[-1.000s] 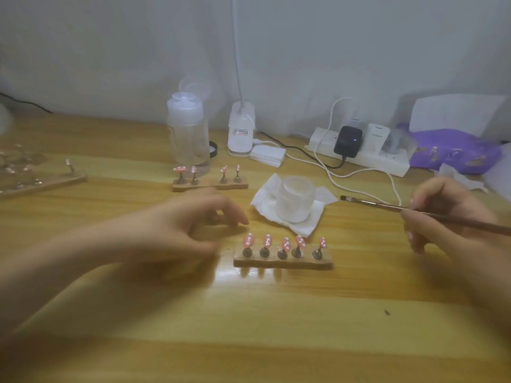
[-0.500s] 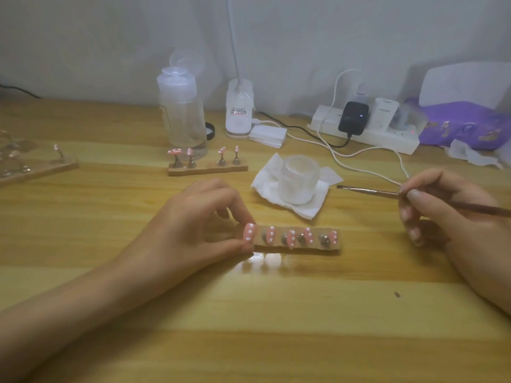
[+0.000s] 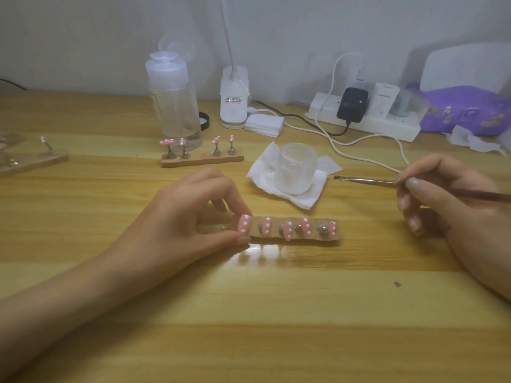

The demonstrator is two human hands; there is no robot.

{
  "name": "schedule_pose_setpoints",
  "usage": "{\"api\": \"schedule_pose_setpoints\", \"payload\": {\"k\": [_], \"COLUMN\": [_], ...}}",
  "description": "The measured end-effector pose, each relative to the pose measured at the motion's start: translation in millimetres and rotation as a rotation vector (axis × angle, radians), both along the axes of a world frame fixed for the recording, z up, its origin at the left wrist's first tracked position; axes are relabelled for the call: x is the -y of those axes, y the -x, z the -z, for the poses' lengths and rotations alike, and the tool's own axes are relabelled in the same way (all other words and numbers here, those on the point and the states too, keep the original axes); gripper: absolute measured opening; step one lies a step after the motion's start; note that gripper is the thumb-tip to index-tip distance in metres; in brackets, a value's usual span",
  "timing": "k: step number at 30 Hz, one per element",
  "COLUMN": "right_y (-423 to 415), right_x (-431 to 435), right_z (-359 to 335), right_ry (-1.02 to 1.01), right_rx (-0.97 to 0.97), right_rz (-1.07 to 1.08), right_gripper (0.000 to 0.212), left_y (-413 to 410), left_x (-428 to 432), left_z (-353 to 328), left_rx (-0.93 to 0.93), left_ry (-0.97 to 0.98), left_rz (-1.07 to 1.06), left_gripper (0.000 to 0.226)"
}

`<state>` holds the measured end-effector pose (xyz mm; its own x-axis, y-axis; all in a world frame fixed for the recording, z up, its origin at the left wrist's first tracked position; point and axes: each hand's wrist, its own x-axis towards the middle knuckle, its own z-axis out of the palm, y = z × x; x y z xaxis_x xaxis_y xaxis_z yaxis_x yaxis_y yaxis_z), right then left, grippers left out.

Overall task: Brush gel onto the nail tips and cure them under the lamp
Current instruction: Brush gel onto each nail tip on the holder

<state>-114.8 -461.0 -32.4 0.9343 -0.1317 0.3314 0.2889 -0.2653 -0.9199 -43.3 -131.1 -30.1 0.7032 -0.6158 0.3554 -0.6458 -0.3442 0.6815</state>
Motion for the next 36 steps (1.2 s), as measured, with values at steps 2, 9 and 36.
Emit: {"api": "schedule_pose_setpoints", "payload": {"k": [2,9,36], "right_y": [0,7,19], "right_x": [0,-12,-84], "right_z": [0,-11,-8], "right_ry": [-0.002,0.019,0.509], "right_rx": [-0.003,0.040,-0.048], "right_rz": [-0.002,-0.002,-0.093], "right_gripper": [0.038,0.036,0.010], "left_y": [0,-5,9], "left_x": [0,-2,1], "left_z": [0,3,-1], "left_rx": [-0.010,-0.036,0.215], "left_ry": [0.000,-0.038,-0.125], "left_rz": [0.003,0.009,0.097], "left_gripper": [0.024,0.021,0.017]}}
